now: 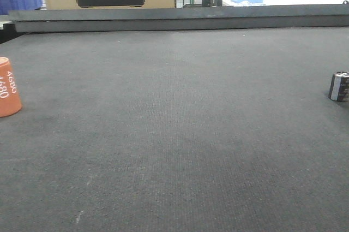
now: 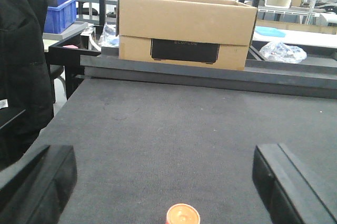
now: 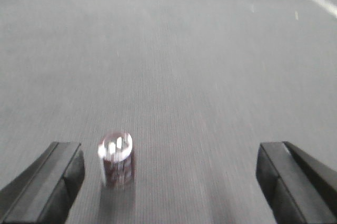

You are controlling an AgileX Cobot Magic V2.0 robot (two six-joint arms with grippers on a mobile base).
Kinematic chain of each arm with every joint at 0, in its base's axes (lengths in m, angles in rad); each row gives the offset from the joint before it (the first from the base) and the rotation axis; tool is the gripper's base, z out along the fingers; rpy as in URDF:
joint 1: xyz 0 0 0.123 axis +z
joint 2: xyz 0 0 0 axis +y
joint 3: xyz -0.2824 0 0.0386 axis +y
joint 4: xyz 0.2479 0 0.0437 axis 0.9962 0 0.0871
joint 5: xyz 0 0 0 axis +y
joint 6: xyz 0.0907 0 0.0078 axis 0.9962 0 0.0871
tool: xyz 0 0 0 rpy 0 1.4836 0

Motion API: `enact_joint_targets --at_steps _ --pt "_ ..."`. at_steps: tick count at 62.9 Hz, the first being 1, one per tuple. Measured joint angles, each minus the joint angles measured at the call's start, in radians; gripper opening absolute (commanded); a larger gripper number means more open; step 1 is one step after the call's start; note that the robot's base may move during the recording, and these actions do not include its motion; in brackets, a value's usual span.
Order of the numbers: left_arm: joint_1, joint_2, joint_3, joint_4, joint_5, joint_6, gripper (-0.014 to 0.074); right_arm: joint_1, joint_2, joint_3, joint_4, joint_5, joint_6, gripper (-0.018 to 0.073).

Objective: Place cylindrical capacitor in blue bin on shelf
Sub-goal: 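Lower the right gripper over the brown capacitor and close on it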

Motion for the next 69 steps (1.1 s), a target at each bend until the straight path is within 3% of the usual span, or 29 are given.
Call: enact_joint_targets --at_steps 19,34,53,69 --pt "0.000 0.002 -0.001 0.000 0.002 0.000 0.0581 0.008 0.300 0.000 -0.080 -0.322 0.115 0.0570" --pt "0.000 0.002 -0.001 0.000 0.002 0.000 0.0581 0.008 0.506 -0.007 -0.112 -0.563 0.139 0.0570" --pt "0.000 0.002 -0.001 0.000 0.002 0.000 0.0581 0.008 0.621 -0.097 -0.146 -0.591 0.139 0.0570" --pt "0.000 0.002 -0.001 0.000 0.002 0.000 0.0581 0.008 0.654 -0.162 -0.148 -0.517 0.139 0.0566"
